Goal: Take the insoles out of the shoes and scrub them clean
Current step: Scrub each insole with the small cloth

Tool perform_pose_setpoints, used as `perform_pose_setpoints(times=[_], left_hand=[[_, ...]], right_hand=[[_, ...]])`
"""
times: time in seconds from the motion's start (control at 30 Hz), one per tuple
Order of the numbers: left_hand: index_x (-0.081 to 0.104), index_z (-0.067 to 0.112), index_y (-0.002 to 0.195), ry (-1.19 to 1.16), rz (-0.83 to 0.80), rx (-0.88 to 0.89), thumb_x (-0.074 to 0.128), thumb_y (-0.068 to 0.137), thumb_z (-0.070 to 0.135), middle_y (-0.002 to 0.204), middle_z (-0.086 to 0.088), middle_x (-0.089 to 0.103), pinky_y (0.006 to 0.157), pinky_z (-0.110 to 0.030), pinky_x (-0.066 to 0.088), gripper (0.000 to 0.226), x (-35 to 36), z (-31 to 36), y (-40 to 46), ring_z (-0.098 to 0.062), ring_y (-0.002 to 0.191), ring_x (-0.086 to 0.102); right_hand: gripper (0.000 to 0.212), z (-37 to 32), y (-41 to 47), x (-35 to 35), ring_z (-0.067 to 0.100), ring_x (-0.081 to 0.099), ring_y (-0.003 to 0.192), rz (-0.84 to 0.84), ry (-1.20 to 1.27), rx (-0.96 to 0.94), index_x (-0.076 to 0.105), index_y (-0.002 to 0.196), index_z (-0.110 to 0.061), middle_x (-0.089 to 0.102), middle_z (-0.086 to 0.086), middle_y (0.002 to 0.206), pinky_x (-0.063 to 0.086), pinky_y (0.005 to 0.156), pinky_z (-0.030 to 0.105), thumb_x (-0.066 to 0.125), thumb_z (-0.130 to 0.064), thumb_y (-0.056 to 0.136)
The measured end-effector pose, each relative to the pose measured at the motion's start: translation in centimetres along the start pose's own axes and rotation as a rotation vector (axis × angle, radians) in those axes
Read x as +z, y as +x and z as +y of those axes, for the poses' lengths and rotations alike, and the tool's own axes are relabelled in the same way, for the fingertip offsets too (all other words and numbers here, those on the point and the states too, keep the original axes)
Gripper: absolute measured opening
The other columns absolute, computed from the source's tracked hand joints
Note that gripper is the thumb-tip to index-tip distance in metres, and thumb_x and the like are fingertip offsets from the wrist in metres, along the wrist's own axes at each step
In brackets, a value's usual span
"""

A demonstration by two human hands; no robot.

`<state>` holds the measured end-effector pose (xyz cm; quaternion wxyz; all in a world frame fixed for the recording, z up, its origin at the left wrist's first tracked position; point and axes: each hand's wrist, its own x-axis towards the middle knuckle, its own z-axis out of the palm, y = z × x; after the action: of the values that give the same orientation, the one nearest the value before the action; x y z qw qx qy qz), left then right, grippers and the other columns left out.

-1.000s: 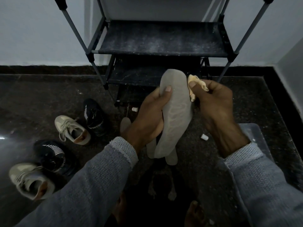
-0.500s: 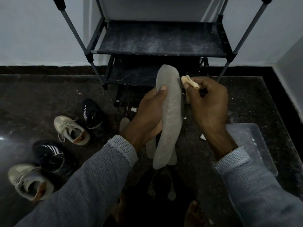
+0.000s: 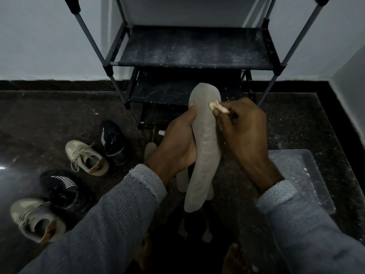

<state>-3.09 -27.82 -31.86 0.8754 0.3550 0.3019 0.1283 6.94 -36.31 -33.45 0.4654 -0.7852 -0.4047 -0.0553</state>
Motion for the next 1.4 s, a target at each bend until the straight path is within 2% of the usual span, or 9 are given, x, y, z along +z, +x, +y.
perform_pose_setpoints(times=[0.1,0.2,0.3,0.43,0.6,0.77,1.03,1.23,1.4], left_hand=[[0.061,0.007,0.106,-0.025,-0.013,-0.004,0.029,0.103,0.038,0.095,-0.01,0.072,0.081,-0.032,0.056,0.045,-0.1,0.1,0.1,-0.02,0.084,0.07],[0.059,0.006,0.112,-0.047,-0.011,0.001,0.028,0.103,0.037,0.098,-0.01,0.072,0.083,-0.031,0.055,0.045,-0.4,0.2,0.1,-0.019,0.087,0.071],[0.061,0.007,0.109,-0.003,-0.017,-0.023,0.029,0.102,0.039,0.097,-0.011,0.072,0.083,-0.032,0.055,0.045,-0.2,0.1,-0.2,-0.02,0.087,0.07],[0.057,0.007,0.12,0.05,0.011,-0.07,0.03,0.102,0.039,0.108,-0.014,0.067,0.086,-0.037,0.053,0.045,0.4,-0.2,-0.3,-0.024,0.094,0.065],[0.06,0.009,0.108,0.045,-0.028,-0.078,0.024,0.103,0.038,0.09,-0.007,0.072,0.077,-0.028,0.056,0.046,0.1,0.1,-0.2,-0.016,0.079,0.07],[0.056,0.006,0.121,0.117,0.005,-0.094,0.028,0.102,0.039,0.107,-0.012,0.066,0.083,-0.031,0.054,0.047,0.3,0.0,-0.4,-0.021,0.093,0.064],[0.061,0.01,0.108,0.088,-0.021,-0.091,0.025,0.102,0.042,0.091,-0.007,0.073,0.076,-0.028,0.057,0.048,-0.2,0.4,-0.3,-0.016,0.082,0.07],[0.056,0.007,0.12,0.161,0.026,-0.072,0.029,0.102,0.041,0.114,-0.013,0.065,0.092,-0.035,0.05,0.047,0.2,0.2,-0.4,-0.023,0.102,0.062],[0.06,0.009,0.113,0.102,-0.006,-0.078,0.027,0.102,0.041,0.105,-0.01,0.069,0.086,-0.032,0.054,0.047,0.0,0.6,-0.4,-0.019,0.093,0.067]], right_hand=[[0.011,-1.2,-0.7,0.6,0.009,0.056,0.078,-0.076,0.057,-0.06,0.074,0.096,-0.013,0.064,0.001,0.087,0.043,0.071,0.012,0.065,-0.012,0.089],[0.012,-2.2,-1.0,1.2,0.008,0.054,0.078,-0.143,0.089,-0.113,0.074,0.093,-0.012,0.063,0.002,0.086,0.039,0.072,0.009,0.063,-0.011,0.089],[0.01,-1.5,-0.4,0.6,0.009,0.053,0.075,-0.078,0.009,-0.084,0.074,0.092,-0.014,0.062,0.001,0.083,0.041,0.067,0.017,0.064,-0.016,0.09],[0.01,-0.2,0.3,-0.2,0.014,0.057,0.075,0.01,-0.029,0.01,0.073,0.092,-0.012,0.064,0.006,0.085,0.05,0.067,0.033,0.066,-0.018,0.089],[0.013,-1.9,-0.5,0.6,0.005,0.053,0.081,-0.123,0.094,-0.104,0.074,0.094,-0.01,0.057,-0.005,0.087,0.038,0.073,0.006,0.061,-0.012,0.09],[0.011,0.0,0.6,-0.1,0.012,0.055,0.076,-0.048,-0.039,-0.014,0.074,0.095,-0.012,0.063,0.005,0.086,0.044,0.068,0.02,0.066,-0.017,0.09],[0.008,-1.7,-0.2,0.7,0.004,0.052,0.079,-0.157,0.085,-0.114,0.073,0.091,-0.011,0.056,-0.007,0.085,0.04,0.071,0.008,0.065,-0.011,0.088],[0.012,0.4,0.6,-0.2,0.017,0.058,0.079,-0.048,-0.042,0.013,0.074,0.095,-0.01,0.064,0.007,0.086,0.048,0.072,0.03,0.067,-0.018,0.089],[0.01,-1.0,0.0,0.4,0.005,0.054,0.078,-0.124,0.072,-0.074,0.073,0.096,-0.012,0.058,-0.006,0.085,0.042,0.071,0.01,0.067,-0.012,0.087]])
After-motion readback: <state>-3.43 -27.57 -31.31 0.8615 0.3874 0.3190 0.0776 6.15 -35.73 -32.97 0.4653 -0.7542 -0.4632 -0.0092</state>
